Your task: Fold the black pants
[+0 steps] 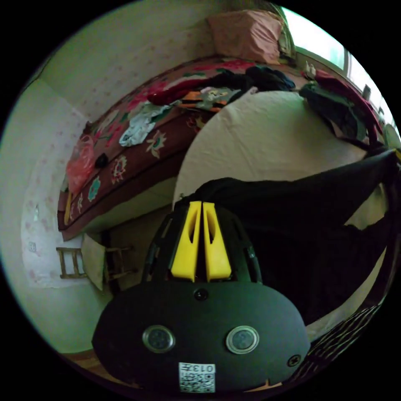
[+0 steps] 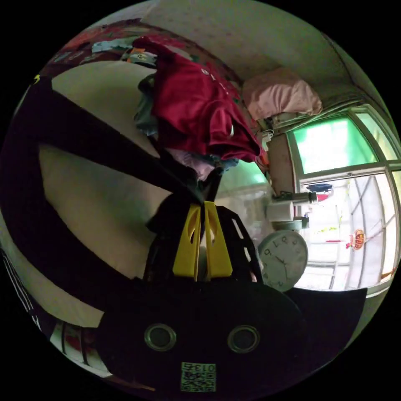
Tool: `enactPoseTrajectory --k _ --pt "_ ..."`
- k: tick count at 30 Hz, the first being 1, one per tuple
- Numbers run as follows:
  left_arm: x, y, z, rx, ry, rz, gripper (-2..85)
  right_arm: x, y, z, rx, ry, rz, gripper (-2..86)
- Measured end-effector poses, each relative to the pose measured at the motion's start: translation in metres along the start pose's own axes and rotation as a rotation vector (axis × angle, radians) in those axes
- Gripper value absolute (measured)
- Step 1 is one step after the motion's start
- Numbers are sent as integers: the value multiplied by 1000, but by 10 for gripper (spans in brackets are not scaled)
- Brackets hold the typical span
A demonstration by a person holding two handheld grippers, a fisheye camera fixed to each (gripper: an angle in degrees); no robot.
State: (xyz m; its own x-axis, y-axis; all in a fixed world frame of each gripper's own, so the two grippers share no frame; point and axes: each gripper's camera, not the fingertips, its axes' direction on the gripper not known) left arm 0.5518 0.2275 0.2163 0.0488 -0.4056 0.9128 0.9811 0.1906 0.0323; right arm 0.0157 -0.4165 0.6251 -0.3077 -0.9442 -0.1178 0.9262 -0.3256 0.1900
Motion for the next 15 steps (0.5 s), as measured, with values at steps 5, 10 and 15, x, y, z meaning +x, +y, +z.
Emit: enactPoseTrajectory --k 5,10,15 --pt "-23 -15 38 -113 97 -57 10 -18 -18 49 -217 -205 -8 25" --pt "-56 20 39 -126 141 -108 37 -26 17 53 -401 -372 -20 29" --pt "-92 56 35 -108 157 -164 71 11 54 33 -306 -368 215 47"
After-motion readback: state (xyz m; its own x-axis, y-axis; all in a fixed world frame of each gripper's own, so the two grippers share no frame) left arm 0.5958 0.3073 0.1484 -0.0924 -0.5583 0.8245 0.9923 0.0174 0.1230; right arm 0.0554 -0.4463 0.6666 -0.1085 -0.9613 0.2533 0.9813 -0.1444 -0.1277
